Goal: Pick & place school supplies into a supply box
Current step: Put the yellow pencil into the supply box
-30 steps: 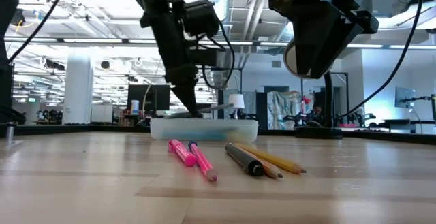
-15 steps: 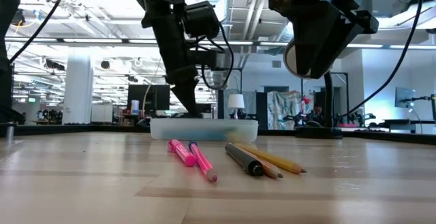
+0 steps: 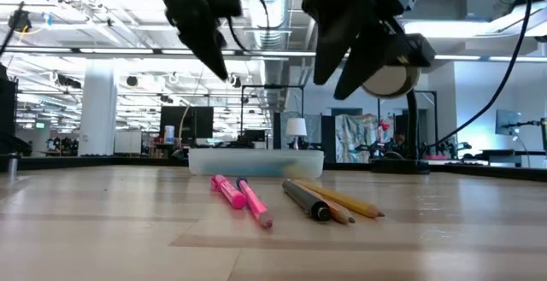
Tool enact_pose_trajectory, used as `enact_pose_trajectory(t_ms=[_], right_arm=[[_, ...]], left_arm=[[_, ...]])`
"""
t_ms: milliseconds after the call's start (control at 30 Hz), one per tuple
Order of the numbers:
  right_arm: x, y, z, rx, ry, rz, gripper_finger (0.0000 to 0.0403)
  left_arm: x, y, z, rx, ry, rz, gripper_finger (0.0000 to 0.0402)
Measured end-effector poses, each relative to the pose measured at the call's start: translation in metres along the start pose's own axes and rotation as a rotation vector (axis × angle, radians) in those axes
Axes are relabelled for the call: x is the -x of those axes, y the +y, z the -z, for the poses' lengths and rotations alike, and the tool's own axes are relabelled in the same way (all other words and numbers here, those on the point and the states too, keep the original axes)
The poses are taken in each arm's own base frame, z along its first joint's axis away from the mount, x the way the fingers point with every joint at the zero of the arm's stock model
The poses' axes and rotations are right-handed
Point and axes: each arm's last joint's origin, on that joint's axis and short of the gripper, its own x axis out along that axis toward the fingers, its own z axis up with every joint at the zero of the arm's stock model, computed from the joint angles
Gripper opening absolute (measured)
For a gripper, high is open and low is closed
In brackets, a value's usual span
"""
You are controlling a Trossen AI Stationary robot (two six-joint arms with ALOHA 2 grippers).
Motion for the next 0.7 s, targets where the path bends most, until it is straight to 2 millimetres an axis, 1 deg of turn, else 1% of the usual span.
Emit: enact_pose_trajectory(t_ms=[167,267,367,500,600,700], right_arm=[[-0.012,-0.009,0.003,-0.1,0.036,-0.001,0.012],[-0.014,-0.009,0.004,-0.125,0.028,-0.025,0.012],[-0.02,-0.013,0.006,-0.132,0.022,-0.035,0.012],[-0.028,-0.019,0.007,-0.155,0.015,-0.048,0.012],[-0.034,-0.022,0.009,-0.158,0.005,-0.068,0.012],[-0.037,-0.026,0.011,-0.157,0.006,-0.051,0.012]], left_arm=[[0.044,-0.003,0.015,0.012,-0.11,-0.037,0.0163],[0.064,-0.004,0.025,0.025,-0.165,-0.087,0.0162],[0.083,-0.005,0.034,0.035,-0.218,-0.127,0.0162],[0.1,-0.007,0.043,0.042,-0.272,-0.161,0.0162],[0.109,-0.008,0.049,0.054,-0.304,-0.167,0.0162],[0.115,-0.009,0.051,0.063,-0.324,-0.17,0.0162]])
